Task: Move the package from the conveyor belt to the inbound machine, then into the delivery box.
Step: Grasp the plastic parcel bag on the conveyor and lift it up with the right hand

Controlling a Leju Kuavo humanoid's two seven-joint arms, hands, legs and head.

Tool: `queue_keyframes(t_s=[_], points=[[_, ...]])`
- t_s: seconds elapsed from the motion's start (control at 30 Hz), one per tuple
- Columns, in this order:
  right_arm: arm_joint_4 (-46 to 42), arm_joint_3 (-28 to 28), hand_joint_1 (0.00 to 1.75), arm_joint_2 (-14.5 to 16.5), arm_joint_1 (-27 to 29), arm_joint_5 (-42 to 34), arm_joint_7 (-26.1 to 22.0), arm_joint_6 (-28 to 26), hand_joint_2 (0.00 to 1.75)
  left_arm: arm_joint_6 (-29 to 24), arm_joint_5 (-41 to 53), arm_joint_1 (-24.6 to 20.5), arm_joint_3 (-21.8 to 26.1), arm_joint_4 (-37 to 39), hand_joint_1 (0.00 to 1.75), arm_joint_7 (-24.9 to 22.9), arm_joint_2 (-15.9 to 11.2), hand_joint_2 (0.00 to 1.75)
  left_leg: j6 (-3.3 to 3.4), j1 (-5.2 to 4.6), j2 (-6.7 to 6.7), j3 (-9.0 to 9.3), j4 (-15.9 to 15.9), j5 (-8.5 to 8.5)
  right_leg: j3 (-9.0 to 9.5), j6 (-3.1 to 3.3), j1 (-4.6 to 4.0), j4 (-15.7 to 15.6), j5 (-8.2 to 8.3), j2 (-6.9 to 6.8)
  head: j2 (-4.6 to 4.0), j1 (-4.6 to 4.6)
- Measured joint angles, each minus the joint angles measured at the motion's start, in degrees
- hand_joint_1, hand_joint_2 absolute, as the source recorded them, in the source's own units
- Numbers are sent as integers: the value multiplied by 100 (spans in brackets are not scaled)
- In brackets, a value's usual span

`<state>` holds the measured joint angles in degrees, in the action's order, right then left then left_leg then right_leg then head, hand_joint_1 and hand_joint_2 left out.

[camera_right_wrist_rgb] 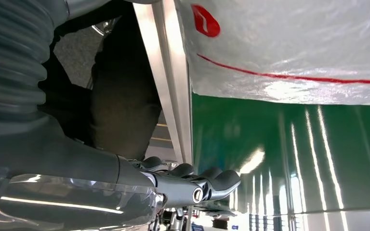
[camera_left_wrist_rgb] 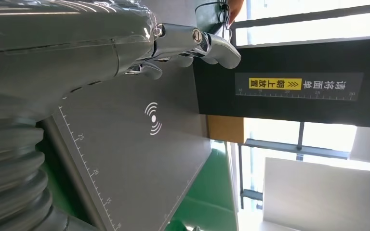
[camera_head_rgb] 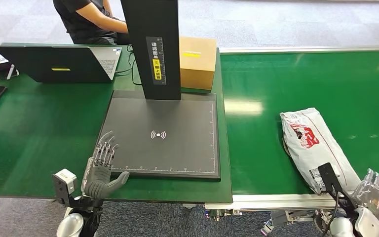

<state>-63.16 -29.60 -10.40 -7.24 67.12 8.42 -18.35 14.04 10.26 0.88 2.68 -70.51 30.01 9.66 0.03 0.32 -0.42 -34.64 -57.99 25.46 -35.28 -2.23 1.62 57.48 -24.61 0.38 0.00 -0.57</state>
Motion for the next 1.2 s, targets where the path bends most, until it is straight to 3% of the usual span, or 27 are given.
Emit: queue_keyframes(t_s=[0.33,0.53,0.6,0.7,0.93,1.1,1.2], points=[[681,-82,0,-152,-413,-31,-277,-117,175,2,0,0,7,0,0,-2,-1,175,0,0,-1,1,4,-1,0,1,-1,2,-1,0,0,-1],[881,-9,0,-119,-624,-1507,-1806,415,175,-12,-38,-12,7,2,0,40,-6,175,1,0,-3,1,4,-1,3,1,0,2,0,-3,0,-1],[533,129,0,-8,-481,-2052,-2079,648,175,-27,-49,-14,7,2,0,66,-11,175,1,1,-5,2,5,-1,3,1,-1,2,-1,-4,0,-1],[-250,408,0,165,-196,-2658,-2125,935,175,-40,-48,-16,7,2,0,98,-14,175,0,1,-5,3,8,-1,0,3,-2,3,-2,-3,0,-2],[-1744,946,0,337,323,-3440,-2275,1480,175,-81,-30,-19,5,2,0,130,-22,175,-1,1,-3,2,9,0,0,5,-1,2,-5,-3,0,-2],[-2400,1255,0,365,438,-4018,-2475,1874,175,-103,-13,-9,8,2,0,133,-23,175,-1,0,-3,3,9,0,1,5,0,2,-5,-3,0,-1],[-2582,1360,0,365,412,-4264,-2688,1830,175,-100,-5,-8,10,2,0,132,-22,175,-1,0,-3,3,9,0,2,5,0,3,-4,-2,0,-1]])
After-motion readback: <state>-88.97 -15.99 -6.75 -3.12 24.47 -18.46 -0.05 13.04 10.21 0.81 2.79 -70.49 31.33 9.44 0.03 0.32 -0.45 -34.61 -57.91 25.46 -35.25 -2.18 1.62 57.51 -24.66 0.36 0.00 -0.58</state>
